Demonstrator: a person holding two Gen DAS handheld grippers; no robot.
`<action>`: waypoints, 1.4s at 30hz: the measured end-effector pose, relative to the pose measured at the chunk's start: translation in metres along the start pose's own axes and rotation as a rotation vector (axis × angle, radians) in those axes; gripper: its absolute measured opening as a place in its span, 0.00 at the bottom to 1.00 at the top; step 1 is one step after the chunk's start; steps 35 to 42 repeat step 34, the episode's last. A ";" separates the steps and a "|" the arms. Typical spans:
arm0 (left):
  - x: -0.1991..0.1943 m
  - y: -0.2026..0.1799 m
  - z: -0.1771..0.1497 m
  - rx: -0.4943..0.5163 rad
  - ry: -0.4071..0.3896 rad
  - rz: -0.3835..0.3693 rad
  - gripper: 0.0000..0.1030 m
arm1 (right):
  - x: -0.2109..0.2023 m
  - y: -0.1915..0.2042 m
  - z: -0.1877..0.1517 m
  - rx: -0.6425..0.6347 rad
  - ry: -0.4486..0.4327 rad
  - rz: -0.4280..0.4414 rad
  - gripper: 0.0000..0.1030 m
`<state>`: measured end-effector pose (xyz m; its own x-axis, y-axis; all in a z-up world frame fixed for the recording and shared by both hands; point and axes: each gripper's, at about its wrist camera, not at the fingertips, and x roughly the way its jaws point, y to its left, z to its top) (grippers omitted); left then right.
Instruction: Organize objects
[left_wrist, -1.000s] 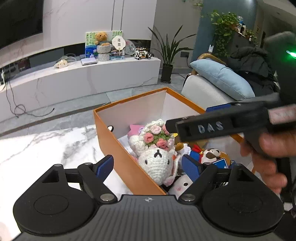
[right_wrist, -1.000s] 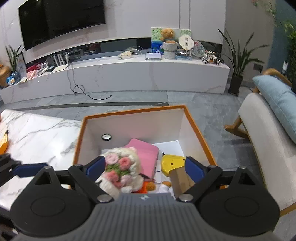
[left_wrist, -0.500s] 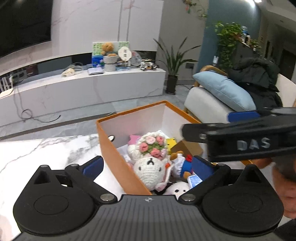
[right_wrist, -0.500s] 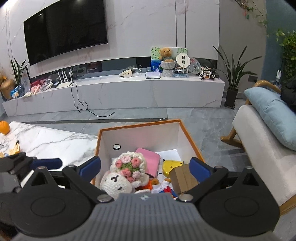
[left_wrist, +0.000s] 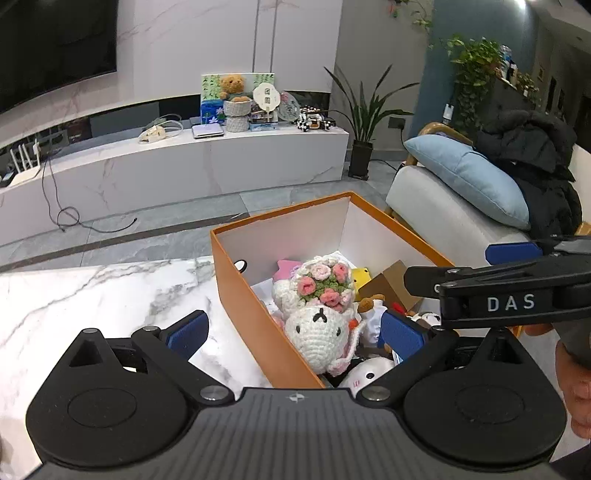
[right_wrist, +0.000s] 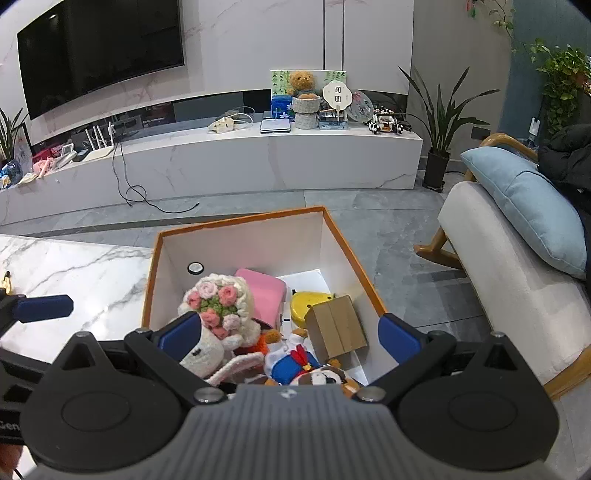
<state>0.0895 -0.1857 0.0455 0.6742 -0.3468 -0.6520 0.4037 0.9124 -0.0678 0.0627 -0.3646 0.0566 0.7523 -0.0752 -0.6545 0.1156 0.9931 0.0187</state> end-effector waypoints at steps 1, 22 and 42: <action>0.000 -0.001 0.000 0.004 0.000 -0.001 1.00 | 0.000 0.000 -0.001 -0.003 0.001 -0.005 0.99; 0.002 -0.006 -0.003 0.022 0.006 -0.017 1.00 | 0.001 0.000 -0.003 -0.019 0.007 -0.003 0.99; 0.001 -0.007 -0.004 0.046 -0.005 -0.023 1.00 | 0.001 -0.001 -0.004 -0.024 0.008 0.000 0.99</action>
